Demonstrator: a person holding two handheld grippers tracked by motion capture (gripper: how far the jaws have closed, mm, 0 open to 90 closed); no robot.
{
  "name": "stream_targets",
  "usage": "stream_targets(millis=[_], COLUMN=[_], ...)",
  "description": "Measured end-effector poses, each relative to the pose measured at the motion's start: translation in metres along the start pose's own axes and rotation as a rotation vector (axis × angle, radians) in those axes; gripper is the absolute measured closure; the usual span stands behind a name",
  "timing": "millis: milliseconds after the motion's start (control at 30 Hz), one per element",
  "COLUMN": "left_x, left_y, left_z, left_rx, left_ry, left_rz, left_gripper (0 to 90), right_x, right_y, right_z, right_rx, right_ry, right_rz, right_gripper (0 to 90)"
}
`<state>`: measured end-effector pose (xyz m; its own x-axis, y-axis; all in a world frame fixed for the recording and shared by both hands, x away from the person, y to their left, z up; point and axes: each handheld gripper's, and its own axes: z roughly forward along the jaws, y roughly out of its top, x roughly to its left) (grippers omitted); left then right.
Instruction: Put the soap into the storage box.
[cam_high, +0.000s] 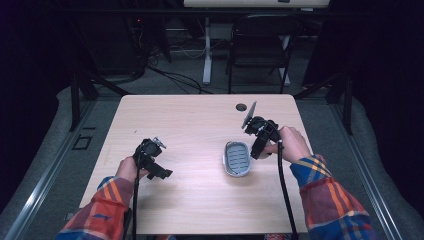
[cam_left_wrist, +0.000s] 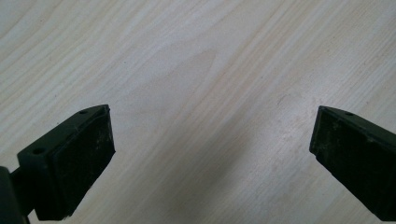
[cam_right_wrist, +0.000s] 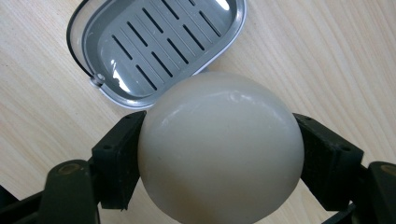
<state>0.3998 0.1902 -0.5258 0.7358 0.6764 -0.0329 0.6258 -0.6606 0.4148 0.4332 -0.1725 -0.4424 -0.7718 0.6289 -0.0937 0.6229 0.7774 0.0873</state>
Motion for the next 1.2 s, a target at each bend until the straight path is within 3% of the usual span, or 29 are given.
stream_targets(millis=[1200], left_x=[0.0], left_y=[0.0], left_z=[0.0], left_rx=[0.004], left_ry=[-0.001], left_rz=[0.003], left_gripper=[0.0], right_x=[0.018], right_y=[0.032], right_z=[0.006], right_rx=[0.004], right_ry=[0.01], right_rz=[-0.07], right_gripper=[23.5])
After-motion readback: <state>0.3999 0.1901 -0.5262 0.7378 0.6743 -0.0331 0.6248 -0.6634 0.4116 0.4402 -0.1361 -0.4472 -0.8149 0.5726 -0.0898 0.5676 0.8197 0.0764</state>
